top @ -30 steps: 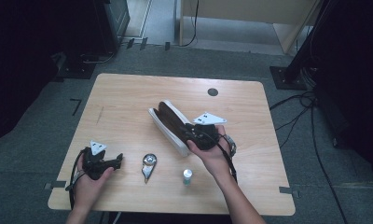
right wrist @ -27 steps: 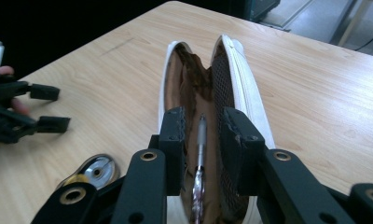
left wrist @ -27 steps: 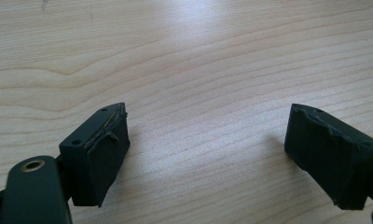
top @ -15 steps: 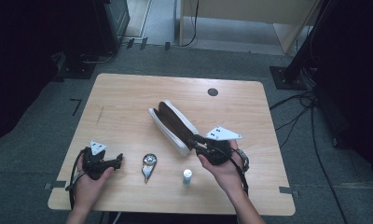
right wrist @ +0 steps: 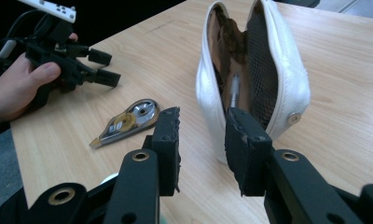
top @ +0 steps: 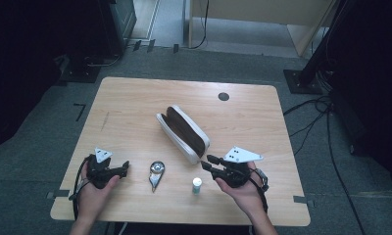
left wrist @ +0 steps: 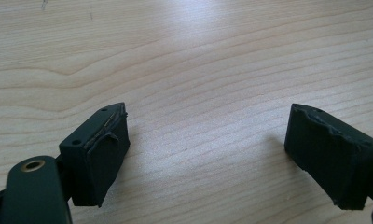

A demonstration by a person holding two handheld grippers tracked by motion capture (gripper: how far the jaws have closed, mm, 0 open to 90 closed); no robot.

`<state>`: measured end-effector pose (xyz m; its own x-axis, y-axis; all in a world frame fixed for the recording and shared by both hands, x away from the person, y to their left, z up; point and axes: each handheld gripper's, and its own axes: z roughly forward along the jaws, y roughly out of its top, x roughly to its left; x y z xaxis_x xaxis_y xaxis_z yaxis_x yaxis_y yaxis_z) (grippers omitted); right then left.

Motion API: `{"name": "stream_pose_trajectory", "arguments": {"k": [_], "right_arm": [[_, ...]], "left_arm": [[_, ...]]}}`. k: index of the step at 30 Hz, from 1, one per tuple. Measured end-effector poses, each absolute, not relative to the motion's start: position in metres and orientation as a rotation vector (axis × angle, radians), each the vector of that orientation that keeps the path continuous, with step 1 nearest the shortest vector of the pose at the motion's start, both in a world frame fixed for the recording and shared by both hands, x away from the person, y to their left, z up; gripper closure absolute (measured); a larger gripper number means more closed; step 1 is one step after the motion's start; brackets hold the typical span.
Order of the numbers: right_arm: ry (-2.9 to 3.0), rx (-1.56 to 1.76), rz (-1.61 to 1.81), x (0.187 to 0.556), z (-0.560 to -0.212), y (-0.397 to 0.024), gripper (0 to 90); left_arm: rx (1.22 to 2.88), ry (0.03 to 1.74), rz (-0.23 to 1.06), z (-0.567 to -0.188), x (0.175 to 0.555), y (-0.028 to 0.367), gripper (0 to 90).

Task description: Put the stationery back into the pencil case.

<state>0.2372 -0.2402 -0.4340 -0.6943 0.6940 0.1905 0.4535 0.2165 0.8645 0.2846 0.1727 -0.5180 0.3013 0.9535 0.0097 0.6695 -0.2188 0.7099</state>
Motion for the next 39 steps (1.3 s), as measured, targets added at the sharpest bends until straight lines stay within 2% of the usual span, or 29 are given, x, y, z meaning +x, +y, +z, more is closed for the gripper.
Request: {"name": "stream_pose_trajectory", "arguments": {"k": [8, 21, 28, 34, 37, 39], "right_arm": [[2.314, 1.022, 1.518, 0.226, -0.437, -0.238, 64.9], [2.384, 0.975, 1.592, 0.212, -0.447, -0.234, 58.4], [2.394, 0.949, 1.596, 0.21, -0.453, -0.231, 48.2], [2.393, 0.958, 1.59, 0.207, -0.461, -0.23, 24.6], [2.402, 0.959, 1.563, 0.205, -0.467, -0.228, 19.3], [2.399, 0.957, 1.535, 0.204, -0.471, -0.225, 19.2]], "left_arm": [[1.972, 1.439, 0.61, -0.518, 0.285, 0.173, 13.9], [1.972, 1.439, 0.61, -0.518, 0.285, 0.173, 13.9], [1.972, 1.439, 0.61, -0.518, 0.285, 0.173, 13.9], [1.972, 1.439, 0.611, -0.518, 0.285, 0.173, 13.9], [1.972, 1.439, 0.611, -0.518, 0.285, 0.173, 13.9], [1.972, 1.439, 0.61, -0.518, 0.285, 0.173, 13.9]]}}
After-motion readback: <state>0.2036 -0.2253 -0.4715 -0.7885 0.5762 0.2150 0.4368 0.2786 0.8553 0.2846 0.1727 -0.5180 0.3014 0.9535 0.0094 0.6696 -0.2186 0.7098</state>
